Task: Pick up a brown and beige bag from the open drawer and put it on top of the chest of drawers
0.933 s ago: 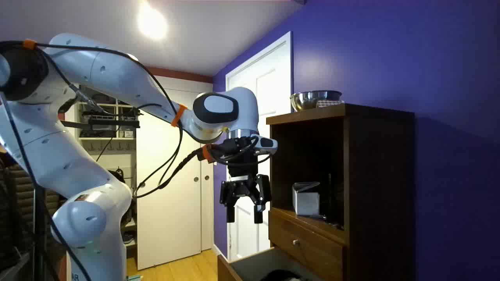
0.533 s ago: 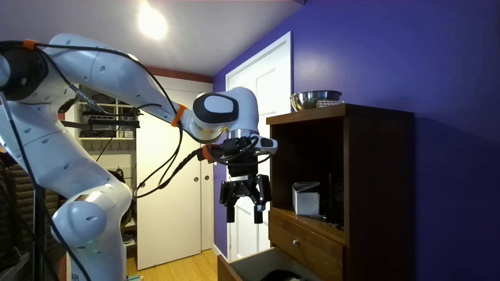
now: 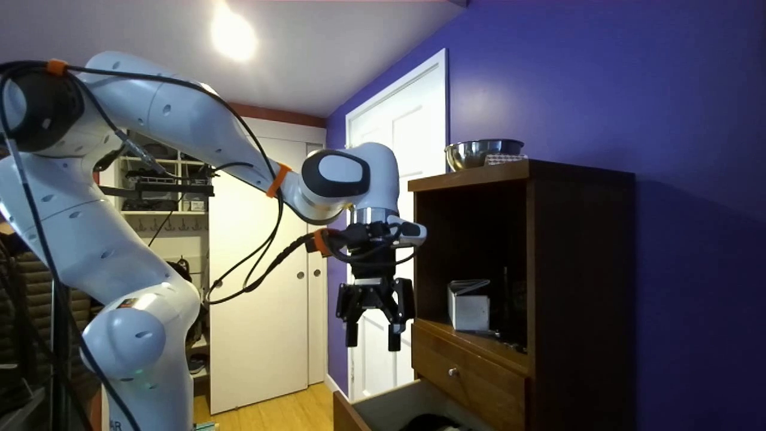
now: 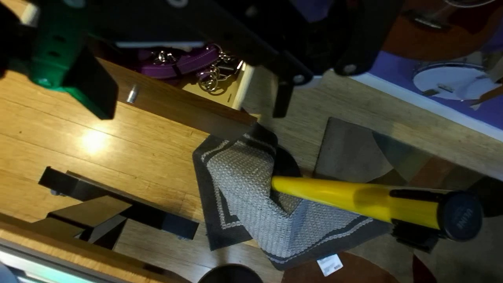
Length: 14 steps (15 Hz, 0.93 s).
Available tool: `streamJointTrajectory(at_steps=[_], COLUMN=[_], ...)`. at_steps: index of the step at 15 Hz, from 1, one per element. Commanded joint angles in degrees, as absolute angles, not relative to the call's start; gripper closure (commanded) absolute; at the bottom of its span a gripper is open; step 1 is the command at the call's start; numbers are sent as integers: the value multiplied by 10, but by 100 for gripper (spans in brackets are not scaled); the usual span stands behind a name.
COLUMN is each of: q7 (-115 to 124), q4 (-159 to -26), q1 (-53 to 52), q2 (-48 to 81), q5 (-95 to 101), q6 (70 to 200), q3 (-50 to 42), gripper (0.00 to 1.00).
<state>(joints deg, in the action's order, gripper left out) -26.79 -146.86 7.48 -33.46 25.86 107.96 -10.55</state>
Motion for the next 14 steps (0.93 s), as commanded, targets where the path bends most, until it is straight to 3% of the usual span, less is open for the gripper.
streamJointTrajectory(at_steps=[1, 7, 14], q7=[-288, -266, -258], q4=[-1453, -1401, -1398], q1=[32, 21, 32], q2=[-234, -114, -97], q5=[208, 113, 82], q6=[1108, 1201, 1232], q3=[-121, -111, -105], gripper=[0, 0, 0])
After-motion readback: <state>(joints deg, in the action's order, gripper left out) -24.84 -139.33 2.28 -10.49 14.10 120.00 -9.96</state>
